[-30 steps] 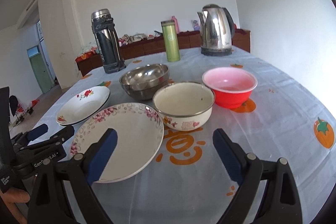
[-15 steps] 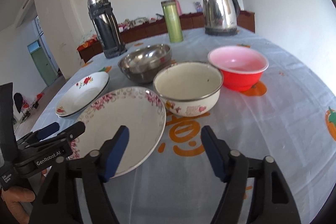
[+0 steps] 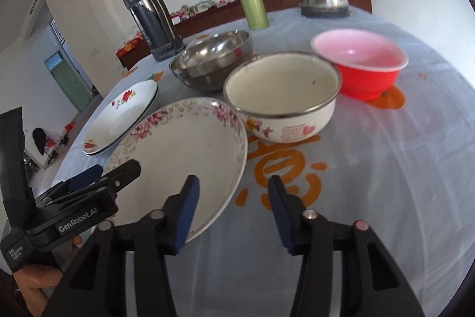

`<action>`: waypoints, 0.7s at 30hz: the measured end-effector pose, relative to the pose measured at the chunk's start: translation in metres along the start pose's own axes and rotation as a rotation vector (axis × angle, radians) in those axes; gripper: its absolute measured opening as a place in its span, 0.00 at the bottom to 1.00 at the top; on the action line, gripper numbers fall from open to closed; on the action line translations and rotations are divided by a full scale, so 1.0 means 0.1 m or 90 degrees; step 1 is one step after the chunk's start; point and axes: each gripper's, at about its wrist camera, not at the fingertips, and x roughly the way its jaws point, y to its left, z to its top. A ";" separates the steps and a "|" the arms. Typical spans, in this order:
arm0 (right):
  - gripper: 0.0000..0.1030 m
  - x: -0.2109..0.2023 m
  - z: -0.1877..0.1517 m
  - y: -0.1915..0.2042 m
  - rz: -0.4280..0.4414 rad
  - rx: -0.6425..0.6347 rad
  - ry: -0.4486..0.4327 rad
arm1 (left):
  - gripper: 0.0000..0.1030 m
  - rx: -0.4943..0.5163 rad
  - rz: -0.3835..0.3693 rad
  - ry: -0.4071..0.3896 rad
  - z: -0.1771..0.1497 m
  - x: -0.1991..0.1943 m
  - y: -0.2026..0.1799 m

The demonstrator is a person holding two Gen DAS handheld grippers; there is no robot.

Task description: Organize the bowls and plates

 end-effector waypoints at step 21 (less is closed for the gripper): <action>0.26 0.13 0.06 0.09 0.012 -0.013 0.018 | 0.49 -0.041 -0.052 0.008 -0.04 -0.01 0.05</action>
